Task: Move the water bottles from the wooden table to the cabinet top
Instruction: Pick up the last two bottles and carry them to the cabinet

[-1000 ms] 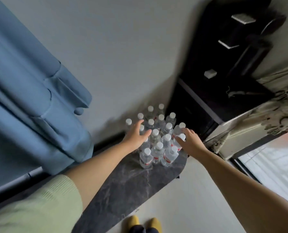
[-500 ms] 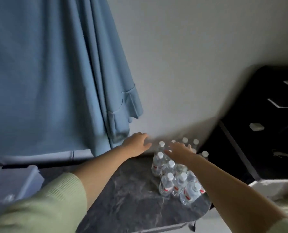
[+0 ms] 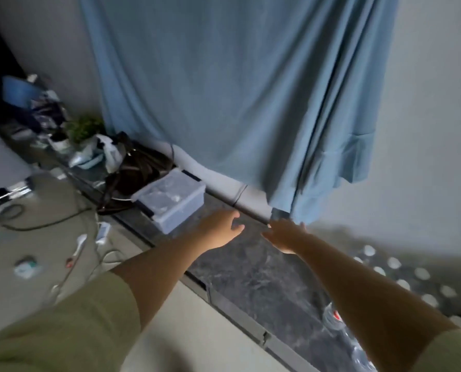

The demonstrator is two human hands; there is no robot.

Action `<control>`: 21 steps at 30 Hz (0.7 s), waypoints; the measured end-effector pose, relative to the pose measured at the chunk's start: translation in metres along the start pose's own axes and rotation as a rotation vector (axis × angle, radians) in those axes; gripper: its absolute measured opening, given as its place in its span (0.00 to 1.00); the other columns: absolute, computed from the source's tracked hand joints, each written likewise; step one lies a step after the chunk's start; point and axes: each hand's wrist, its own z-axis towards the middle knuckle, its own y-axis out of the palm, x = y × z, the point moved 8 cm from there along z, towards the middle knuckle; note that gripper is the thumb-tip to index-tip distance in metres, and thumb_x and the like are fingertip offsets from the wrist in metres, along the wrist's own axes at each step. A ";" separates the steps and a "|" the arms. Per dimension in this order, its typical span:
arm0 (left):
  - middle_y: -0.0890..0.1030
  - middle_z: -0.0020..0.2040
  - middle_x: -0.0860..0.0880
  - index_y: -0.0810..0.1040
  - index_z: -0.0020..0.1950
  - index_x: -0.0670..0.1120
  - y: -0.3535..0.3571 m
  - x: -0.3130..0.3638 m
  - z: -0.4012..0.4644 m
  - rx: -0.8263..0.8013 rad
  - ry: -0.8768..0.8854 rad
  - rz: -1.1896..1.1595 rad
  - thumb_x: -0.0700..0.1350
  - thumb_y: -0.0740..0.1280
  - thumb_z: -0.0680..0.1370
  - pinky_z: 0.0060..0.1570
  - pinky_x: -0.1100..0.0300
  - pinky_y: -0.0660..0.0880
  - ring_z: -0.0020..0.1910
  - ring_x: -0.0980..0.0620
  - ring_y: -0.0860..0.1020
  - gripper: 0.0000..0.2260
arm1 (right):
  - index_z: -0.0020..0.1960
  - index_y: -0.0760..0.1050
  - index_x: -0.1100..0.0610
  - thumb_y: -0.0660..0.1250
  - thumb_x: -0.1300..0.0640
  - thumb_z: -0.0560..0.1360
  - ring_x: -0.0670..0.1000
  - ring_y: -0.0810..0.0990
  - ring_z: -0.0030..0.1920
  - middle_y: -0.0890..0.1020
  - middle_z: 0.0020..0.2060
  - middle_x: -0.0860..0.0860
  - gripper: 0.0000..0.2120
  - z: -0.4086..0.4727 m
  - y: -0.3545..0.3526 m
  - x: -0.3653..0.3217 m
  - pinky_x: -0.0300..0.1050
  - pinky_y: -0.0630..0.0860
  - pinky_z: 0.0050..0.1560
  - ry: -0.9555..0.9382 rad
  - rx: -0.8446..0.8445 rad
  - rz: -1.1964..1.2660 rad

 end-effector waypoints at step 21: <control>0.73 0.66 0.44 0.66 0.71 0.46 -0.157 -0.369 -0.535 0.332 -0.877 0.058 0.56 0.59 0.80 0.61 0.54 0.69 0.65 0.45 0.72 0.22 | 0.69 0.68 0.56 0.51 0.42 0.82 0.59 0.72 0.67 0.73 0.66 0.60 0.24 -0.175 0.100 -0.623 0.56 0.66 0.68 -0.892 -0.027 -0.335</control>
